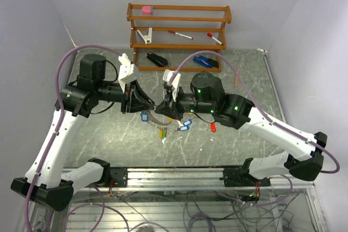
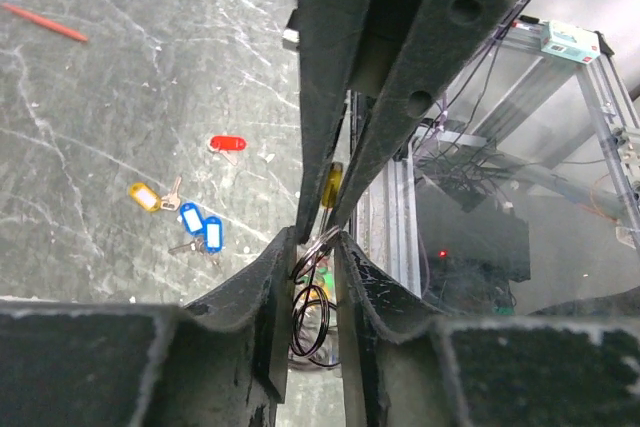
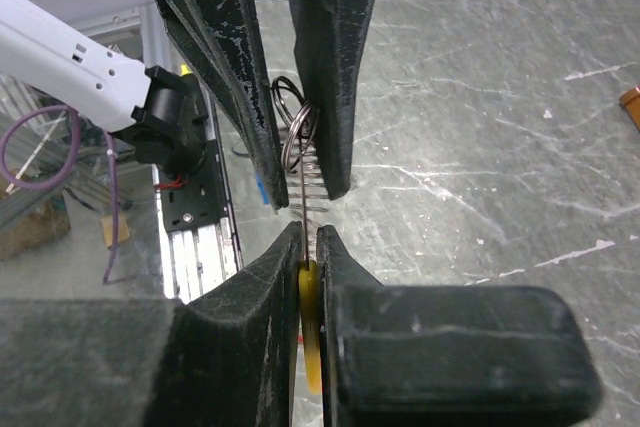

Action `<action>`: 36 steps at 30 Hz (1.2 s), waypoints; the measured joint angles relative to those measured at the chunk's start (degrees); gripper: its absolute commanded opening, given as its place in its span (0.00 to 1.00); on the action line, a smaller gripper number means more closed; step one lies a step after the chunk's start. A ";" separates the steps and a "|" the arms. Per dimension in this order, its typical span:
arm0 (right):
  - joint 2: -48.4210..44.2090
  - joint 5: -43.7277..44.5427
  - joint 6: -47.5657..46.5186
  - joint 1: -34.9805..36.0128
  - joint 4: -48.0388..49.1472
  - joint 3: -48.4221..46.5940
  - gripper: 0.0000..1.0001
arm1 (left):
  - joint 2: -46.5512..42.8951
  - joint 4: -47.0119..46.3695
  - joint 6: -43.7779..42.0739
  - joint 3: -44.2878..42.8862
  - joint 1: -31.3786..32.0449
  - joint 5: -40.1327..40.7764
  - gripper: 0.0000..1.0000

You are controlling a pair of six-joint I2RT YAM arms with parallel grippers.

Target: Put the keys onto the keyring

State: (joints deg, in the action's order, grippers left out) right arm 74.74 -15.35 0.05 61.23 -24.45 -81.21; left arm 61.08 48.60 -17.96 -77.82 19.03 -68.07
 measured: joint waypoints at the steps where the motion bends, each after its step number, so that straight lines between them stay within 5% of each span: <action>1: -0.17 0.17 0.09 0.02 0.02 0.20 0.00 | 0.13 0.04 0.02 0.00 0.00 0.50 0.36; 6: -1.22 1.46 0.33 -0.02 0.20 0.35 0.00 | 0.66 0.61 -0.28 0.00 0.00 1.86 0.33; 11: -2.01 2.10 0.39 0.00 0.61 0.87 0.00 | 0.92 1.29 -1.66 0.00 0.04 1.79 0.07; 16: -2.08 2.32 0.83 -0.07 0.61 1.03 0.00 | 1.03 2.19 -3.50 0.00 0.22 1.16 0.07; 22: -2.73 2.78 0.98 0.00 1.49 2.12 0.00 | 1.03 1.97 -3.65 -0.02 0.37 1.88 0.23; 36: -3.91 3.45 1.01 0.44 2.86 3.34 0.00 | -0.22 -0.15 -2.62 1.57 0.68 3.06 0.27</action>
State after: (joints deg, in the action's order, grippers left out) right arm 70.83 -11.90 1.06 61.67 -21.58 -77.87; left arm 60.86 48.45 -20.58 -76.25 19.70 -65.01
